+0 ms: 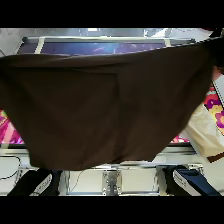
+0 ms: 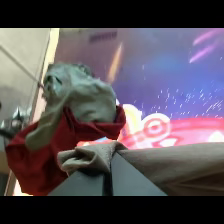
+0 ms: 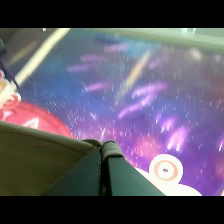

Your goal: Fold the shirts.

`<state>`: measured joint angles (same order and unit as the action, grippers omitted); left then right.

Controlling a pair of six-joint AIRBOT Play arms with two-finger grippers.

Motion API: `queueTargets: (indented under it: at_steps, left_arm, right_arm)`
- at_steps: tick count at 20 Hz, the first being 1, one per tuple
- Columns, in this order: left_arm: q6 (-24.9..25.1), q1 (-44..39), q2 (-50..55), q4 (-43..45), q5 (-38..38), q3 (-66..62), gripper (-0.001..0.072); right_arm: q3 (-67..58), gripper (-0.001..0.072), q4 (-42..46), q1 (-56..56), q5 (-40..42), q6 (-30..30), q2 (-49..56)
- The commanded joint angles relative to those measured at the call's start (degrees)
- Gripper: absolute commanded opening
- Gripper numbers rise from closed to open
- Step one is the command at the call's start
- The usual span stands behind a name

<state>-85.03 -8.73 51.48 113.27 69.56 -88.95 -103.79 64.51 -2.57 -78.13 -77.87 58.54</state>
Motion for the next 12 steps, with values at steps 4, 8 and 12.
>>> queueTargets:
  at_steps: [4,8,12]
  left_arm:
    - [-3.28,6.05,30.21,-1.42,-8.72,-0.26,0.001]
    - [-3.3,5.84,43.91,-1.25,-13.6,-0.31,0.001]
    - [-3.32,5.84,47.84,-1.27,-17.33,-0.33,0.0011]
  right_arm:
    - [-0.66,0.0012,0.81,0.11,-0.11,-0.04,29.81]
    - [-0.66,0.0012,-0.72,0.11,4.33,-0.13,45.18]
    - [-0.66,0.0013,-1.81,0.11,9.62,-0.74,50.45]
